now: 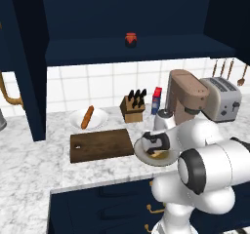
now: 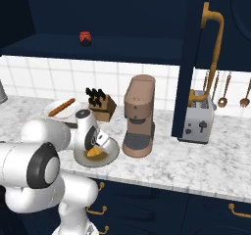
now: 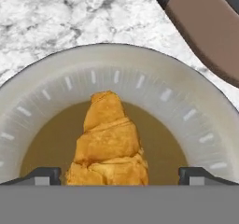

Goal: From the different types of pastries on the counter, select a croissant and place it on the cutting board. Then retrieve a jar of jam from the cabinet and place it alongside the croissant on the cutting board.

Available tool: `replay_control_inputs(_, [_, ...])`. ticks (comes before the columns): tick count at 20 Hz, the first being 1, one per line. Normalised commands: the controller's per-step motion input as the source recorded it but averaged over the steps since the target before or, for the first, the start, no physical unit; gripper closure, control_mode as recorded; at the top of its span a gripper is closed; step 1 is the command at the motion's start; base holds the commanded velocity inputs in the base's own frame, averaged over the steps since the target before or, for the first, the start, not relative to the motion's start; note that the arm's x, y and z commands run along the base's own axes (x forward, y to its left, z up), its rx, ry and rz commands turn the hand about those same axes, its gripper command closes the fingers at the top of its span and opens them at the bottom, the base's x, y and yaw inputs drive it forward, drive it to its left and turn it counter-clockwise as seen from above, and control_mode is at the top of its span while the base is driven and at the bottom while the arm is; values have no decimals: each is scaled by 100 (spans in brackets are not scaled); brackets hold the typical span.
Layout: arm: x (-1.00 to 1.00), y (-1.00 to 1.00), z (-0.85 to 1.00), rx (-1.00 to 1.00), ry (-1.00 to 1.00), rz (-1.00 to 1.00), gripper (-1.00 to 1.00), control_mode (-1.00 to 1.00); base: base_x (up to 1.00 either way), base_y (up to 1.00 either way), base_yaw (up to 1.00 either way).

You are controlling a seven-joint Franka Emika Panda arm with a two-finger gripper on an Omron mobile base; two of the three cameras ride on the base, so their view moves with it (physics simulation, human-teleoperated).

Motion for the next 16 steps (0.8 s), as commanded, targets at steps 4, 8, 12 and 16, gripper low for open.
replay_control_inputs(4, [41, 43, -42, 0, 4, 0, 100, -100, 0, 0, 0])
replay_control_inputs(8, [38, -7, -15, 12, 13, -9, 100, -100, 0, 0, 0])
replay_control_inputs(12, [8, -8, 65, 27, 5, -5, 100, -100, 0, 0, 0])
replay_control_inputs(16, [-3, 63, 100, 11, -1, 0, 100, -100, 0, 0, 0])
